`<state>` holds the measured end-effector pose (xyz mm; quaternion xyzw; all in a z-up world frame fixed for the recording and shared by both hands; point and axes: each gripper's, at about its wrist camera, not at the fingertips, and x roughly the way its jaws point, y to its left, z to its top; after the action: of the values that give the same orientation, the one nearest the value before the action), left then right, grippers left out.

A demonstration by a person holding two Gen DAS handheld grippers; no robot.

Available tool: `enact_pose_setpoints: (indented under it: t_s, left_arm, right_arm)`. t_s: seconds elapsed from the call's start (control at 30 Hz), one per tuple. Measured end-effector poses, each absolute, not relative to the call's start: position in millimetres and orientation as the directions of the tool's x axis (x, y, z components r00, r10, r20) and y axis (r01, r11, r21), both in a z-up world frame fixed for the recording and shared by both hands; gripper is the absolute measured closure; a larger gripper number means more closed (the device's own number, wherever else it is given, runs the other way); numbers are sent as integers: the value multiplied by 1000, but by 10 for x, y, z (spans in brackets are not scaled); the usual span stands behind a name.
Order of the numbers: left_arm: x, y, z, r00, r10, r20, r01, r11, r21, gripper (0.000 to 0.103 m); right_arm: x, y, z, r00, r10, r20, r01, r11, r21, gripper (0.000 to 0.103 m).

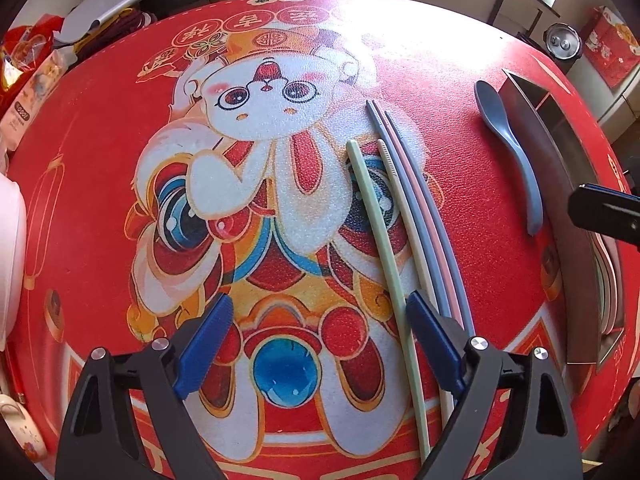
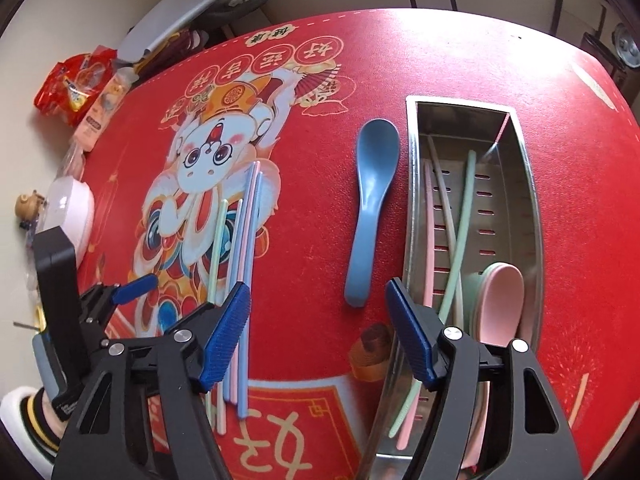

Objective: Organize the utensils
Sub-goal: 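Grasp the blue spoon with the right tool while the left tool grasps another green chopstick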

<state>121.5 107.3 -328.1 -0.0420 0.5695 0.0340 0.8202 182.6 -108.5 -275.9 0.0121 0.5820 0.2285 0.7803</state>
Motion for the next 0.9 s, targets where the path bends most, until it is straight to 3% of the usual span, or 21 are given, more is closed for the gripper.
enact_pose_setpoints:
  t_s: [0.23,0.47,0.77,0.9]
  left_arm:
    - [1249,1067,-3253,369,36,-929,-103,995,-2,37]
    - [1255,1123,-3242,391,33,-920,-102,995,-7,42]
    - [1203,1250,-3217,421,21,-907,-132,990,-38,60]
    - [1183,1272,-3207,429,8,-903,-141,988,-58,63]
  right_arm:
    - [2045,-958,-2939,196,312,-930,-290,924,249,64]
    - [2214,-875,-3060,208,224,-952,-251,953,169,69]
    - [2375,-749,-3152,228,148,-962,-224,970,96,71]
    - [2431,-716,-3195,227,134,-965,-227,971,81,81]
